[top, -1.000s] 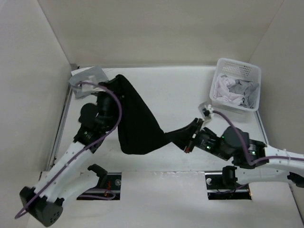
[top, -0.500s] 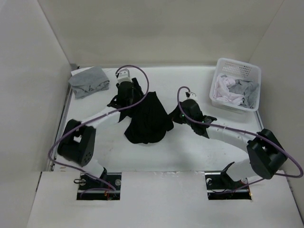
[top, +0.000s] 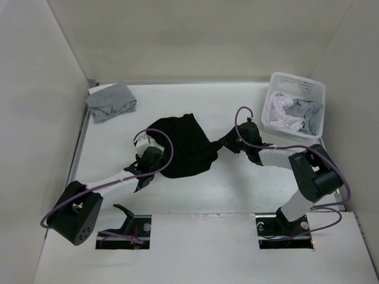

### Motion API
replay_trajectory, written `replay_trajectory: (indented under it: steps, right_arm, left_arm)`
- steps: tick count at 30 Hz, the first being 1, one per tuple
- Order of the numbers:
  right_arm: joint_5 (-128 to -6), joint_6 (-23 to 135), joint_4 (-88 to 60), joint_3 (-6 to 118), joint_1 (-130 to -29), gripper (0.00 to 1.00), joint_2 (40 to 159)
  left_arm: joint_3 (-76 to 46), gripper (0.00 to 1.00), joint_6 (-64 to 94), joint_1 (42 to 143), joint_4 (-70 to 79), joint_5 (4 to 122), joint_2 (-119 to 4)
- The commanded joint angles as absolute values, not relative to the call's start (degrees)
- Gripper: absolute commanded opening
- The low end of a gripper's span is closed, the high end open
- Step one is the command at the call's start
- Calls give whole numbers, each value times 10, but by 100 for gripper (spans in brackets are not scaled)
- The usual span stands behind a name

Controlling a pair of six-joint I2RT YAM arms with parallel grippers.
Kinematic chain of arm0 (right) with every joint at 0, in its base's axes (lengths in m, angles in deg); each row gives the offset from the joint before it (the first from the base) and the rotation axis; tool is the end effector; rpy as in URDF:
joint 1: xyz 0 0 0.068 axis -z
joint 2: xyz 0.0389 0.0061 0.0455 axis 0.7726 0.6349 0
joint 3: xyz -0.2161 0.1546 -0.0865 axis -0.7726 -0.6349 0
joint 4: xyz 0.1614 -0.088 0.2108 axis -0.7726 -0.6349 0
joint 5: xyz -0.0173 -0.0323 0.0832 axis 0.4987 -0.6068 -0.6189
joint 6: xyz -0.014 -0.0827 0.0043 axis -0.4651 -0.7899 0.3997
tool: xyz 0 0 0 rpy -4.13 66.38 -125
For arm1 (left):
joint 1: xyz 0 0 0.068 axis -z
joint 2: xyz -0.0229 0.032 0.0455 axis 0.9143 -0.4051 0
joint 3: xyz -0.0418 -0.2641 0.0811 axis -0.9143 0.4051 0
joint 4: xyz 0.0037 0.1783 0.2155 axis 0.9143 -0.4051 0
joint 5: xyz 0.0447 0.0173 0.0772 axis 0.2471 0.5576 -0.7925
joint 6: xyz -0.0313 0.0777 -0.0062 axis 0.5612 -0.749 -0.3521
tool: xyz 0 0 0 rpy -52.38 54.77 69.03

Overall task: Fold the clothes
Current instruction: Flatten the tank top out

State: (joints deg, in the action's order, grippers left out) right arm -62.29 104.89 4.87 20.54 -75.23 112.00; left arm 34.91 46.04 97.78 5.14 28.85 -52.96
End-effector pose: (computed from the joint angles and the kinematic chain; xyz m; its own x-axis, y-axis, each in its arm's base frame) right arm 0.3287 0.1549 0.1239 -0.6680 0.5997 -0.4406 0.1714 0.7001 0.6932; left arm 0.2292 -0.1035 0.1128 -0.5842 -0.3621 -0.7264 -0.2588 0.9314 -0.2562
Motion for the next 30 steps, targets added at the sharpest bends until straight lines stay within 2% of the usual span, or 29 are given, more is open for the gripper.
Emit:
replay_trajectory:
  steps: [1,4,8,10,13,14,16,18,19,20,24,27,30]
  right_arm:
    - [-609,1023,90,218,-764,54,1084]
    - [-589,1007,84,187,-769,59,1049]
    - [-565,992,70,141,-773,56,1008]
    - [-554,986,62,126,-774,45,997]
    - [-543,992,40,100,-775,22,989]
    - [-538,994,34,91,-775,18,986]
    - [-524,992,36,75,-775,22,982]
    - [-540,968,31,89,-787,33,1003]
    - [-551,953,22,107,-801,39,1023]
    - [-554,946,13,128,-818,40,1046]
    - [-560,947,16,149,-838,48,1078]
    - [-566,946,11,168,-850,48,1104]
    - [-573,954,11,187,-853,38,1132]
  left_arm:
    - [383,36,547,951,55,270,-481]
    - [382,37,545,941,60,294,-495]
    - [383,33,543,942,73,358,-514]
    - [392,33,550,941,72,369,-502]
    - [398,34,563,941,73,387,-483]
    - [398,34,565,944,74,387,-480]
    - [395,34,569,946,80,386,-486]
    - [392,31,567,948,90,387,-497]
    - [389,25,565,949,97,391,-504]
    - [386,19,564,953,102,394,-509]
    - [386,9,565,956,96,394,-489]
    - [385,5,565,957,81,391,-459]
    - [377,4,564,956,61,388,-436]
